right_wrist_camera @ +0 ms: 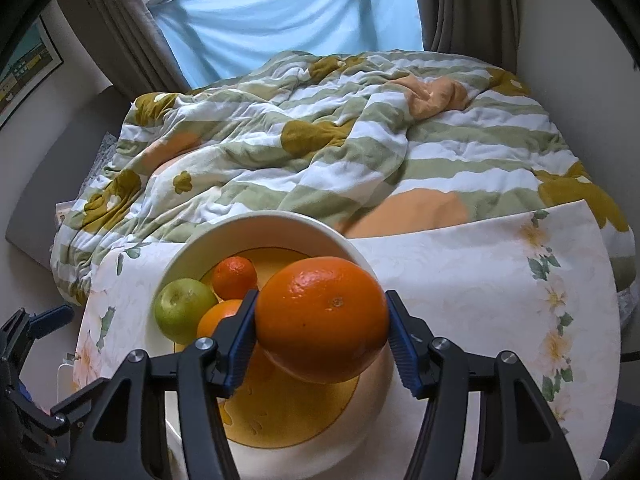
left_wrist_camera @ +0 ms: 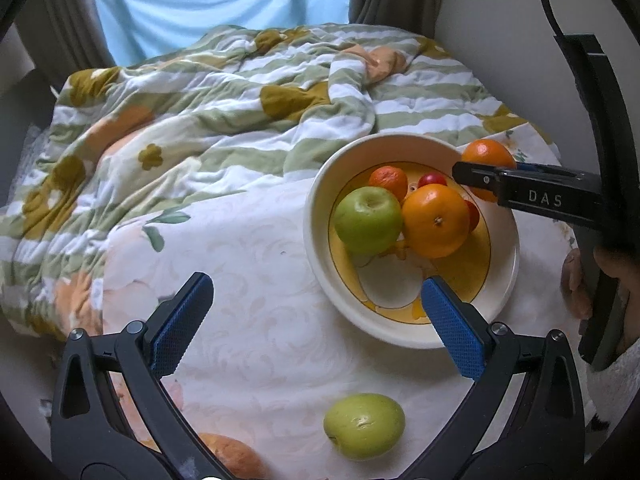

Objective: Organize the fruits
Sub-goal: 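Lower the held orange into the bowl and open the right gripper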

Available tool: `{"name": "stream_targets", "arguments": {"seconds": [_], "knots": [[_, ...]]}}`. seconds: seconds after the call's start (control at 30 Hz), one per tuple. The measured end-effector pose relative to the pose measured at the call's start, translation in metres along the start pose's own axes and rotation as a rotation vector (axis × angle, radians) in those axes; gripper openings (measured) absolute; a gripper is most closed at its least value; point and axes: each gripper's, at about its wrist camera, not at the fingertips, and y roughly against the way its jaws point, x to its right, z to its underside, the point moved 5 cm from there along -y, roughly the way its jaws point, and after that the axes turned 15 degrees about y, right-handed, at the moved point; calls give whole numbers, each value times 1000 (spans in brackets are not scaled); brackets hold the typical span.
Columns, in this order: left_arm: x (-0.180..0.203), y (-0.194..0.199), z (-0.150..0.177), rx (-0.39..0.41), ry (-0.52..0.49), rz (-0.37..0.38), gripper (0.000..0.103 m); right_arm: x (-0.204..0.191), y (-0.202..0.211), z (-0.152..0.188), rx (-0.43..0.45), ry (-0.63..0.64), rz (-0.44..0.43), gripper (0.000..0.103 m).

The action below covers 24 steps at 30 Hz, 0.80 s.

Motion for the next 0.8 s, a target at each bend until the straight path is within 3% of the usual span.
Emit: {"name": "stream_targets", "arguments": {"seconds": [0.1,0.17,0.2,0.27,0.53,0.8], "knots": [[0,1,0,3,8,22,103,-3,-1,0,13,4,3,58],[-1,2,1,4,11,25,103,-6,4,-3,50,10,5,74],[-2,1,1,2,11,19,103,-7,8,-4,69,11,8,90],[-1,2,2,0,10,14,103,-9,12,-7,97,8,12,100],[0,17,4,25,6,14,103,-14,30,-7,123,17,27,102],[4,57,5,96,15,8,103,-26,78,-5,148,64,28,102]]}}
